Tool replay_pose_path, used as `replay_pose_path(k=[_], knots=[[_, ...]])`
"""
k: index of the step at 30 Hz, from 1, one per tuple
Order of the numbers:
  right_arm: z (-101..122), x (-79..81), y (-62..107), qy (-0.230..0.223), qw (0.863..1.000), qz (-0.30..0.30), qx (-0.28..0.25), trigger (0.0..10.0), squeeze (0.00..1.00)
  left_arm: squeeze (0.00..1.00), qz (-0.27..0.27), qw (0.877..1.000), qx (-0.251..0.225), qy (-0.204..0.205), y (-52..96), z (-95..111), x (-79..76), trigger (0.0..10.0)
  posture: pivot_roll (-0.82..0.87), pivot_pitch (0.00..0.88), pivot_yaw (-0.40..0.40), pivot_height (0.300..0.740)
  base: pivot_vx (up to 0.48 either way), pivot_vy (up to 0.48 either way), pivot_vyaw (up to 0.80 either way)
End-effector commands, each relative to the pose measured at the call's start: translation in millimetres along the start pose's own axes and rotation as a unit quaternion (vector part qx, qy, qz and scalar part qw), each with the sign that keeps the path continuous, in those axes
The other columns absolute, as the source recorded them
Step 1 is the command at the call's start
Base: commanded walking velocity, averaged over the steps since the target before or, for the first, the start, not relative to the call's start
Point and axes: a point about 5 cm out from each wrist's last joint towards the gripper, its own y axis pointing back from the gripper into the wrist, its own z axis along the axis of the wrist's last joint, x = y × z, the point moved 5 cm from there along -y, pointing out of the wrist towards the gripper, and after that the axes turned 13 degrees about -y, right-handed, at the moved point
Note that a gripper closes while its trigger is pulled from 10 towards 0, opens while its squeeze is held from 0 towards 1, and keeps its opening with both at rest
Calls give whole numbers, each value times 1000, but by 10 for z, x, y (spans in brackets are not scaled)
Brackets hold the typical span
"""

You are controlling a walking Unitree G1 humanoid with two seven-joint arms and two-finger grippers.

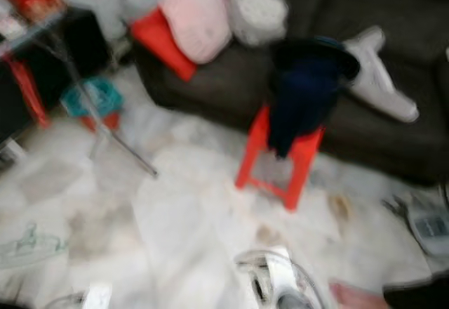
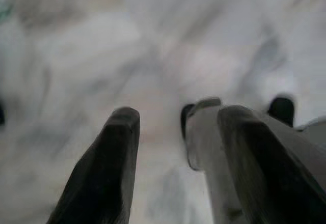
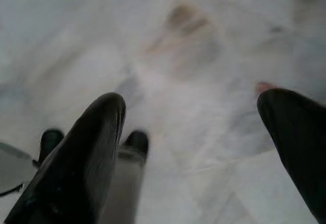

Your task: Hang hanger

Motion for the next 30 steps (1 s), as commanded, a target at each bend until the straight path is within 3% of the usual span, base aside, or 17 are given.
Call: replay_pose_path(k=[1,5,20,26,30], knots=[[25,141,-17,1,1000,16,-3,10000,0,0,6,1000,28,-5,41,-202,73,10000,14,81,-26,740,322,0,-781],[28,140,-16,-2,1000,15,-5,10000,0,0,6,1000,28,-5,40,-202,73,10000,14,80,-26,740,324,0,-778],[64,141,-14,11,1000,18,-17,10000,0,0,6,1000,28,-5,41,-203,67,10000,12,81,-27,740,321,0,0],[66,150,-14,15,999,23,-17,10000,0,0,5,1000,28,-5,41,-203,67,10000,14,80,-28,740,321,0,655],[57,159,-14,6,1000,24,-15,10000,0,0,6,1000,28,-7,41,-203,70,10000,12,78,-26,740,319,0,0]])
